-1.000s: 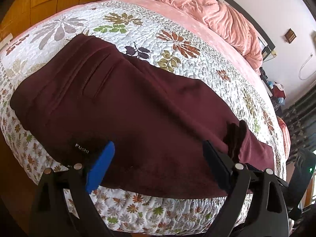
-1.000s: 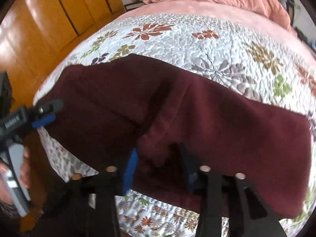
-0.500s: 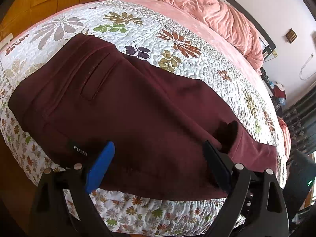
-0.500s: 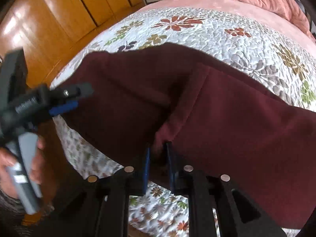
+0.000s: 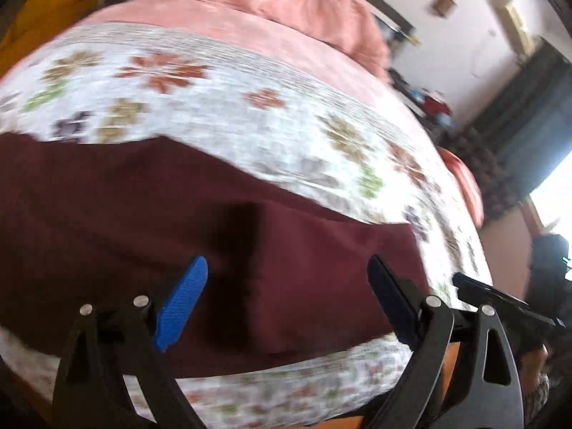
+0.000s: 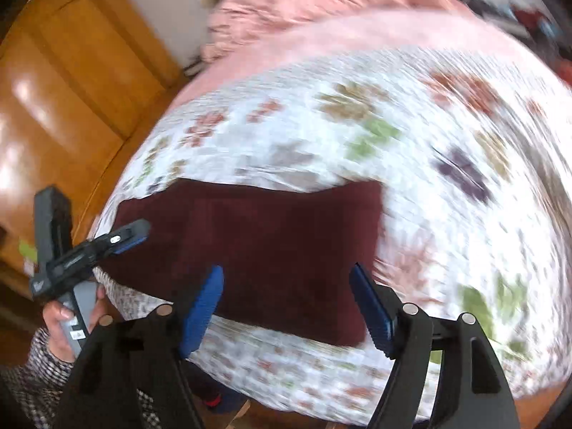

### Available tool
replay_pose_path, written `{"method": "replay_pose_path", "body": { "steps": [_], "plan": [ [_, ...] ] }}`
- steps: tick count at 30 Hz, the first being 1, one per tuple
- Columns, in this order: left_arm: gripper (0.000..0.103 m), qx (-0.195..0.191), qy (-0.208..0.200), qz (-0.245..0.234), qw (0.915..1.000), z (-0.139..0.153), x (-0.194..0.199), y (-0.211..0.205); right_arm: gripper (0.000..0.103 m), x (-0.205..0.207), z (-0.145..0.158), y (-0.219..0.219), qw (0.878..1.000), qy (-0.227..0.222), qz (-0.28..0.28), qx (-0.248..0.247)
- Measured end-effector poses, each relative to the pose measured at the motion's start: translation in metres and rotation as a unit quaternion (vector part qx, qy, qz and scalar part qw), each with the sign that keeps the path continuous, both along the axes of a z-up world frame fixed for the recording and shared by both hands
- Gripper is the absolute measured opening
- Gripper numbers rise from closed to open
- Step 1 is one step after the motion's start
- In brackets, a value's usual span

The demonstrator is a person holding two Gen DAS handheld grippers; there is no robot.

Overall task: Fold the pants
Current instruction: 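Grasp the folded trouser edge with the right gripper and fold it over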

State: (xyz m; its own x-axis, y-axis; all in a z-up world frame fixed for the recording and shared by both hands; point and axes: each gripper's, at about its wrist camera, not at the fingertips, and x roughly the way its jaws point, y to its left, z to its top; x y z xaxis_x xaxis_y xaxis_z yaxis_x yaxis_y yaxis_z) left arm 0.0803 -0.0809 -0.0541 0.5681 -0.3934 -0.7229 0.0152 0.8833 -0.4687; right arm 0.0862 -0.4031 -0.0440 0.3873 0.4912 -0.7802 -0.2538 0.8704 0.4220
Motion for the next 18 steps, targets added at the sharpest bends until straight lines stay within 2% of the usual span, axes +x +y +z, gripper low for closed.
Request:
{"method": "replay_pose_path", "body": {
  "steps": [4, 8, 10, 12, 14, 15, 16, 17, 18],
  "plan": [
    [0.090, 0.040, 0.018, -0.027, 0.9987, -0.024, 0.011, -0.036, 0.075, 0.018, -0.039, -0.042, 0.997, 0.069, -0.014, 0.034],
    [0.090, 0.080, 0.056, -0.005, 0.9952, -0.051, 0.014, -0.032, 0.075, 0.022, -0.068, -0.039, 0.992, 0.100, -0.001, 0.074],
    [0.090, 0.083, 0.082, -0.001, 0.9931, -0.064, 0.015, -0.025, 0.075, 0.024, -0.080, -0.033, 0.990, 0.112, 0.003, 0.088],
    [0.090, 0.073, 0.081, -0.002, 0.9941, -0.068, 0.013, -0.019, 0.075, 0.027, -0.092, -0.028, 0.986, 0.127, 0.009, 0.109],
    [0.091, 0.089, 0.076, -0.013, 0.9930, -0.067, 0.010, -0.023, 0.074, 0.030, -0.106, -0.028, 0.978, 0.151, 0.006, 0.143],
    [0.091, 0.101, 0.073, -0.020, 0.9920, -0.067, 0.009, -0.026, 0.065, 0.030, -0.109, -0.026, 0.975, 0.156, 0.007, 0.156],
    [0.091, 0.106, 0.070, -0.022, 0.9917, -0.067, 0.008, -0.027, 0.048, 0.031, -0.112, -0.023, 0.970, 0.163, 0.014, 0.180],
    [0.091, 0.106, 0.068, -0.022, 0.9918, -0.069, 0.007, -0.027, 0.046, 0.032, -0.112, -0.022, 0.969, 0.165, 0.010, 0.183],
    [0.091, 0.103, 0.067, -0.020, 0.9922, -0.068, 0.007, -0.027, 0.038, 0.032, -0.109, -0.023, 0.969, 0.162, 0.007, 0.186]
  ]
}}
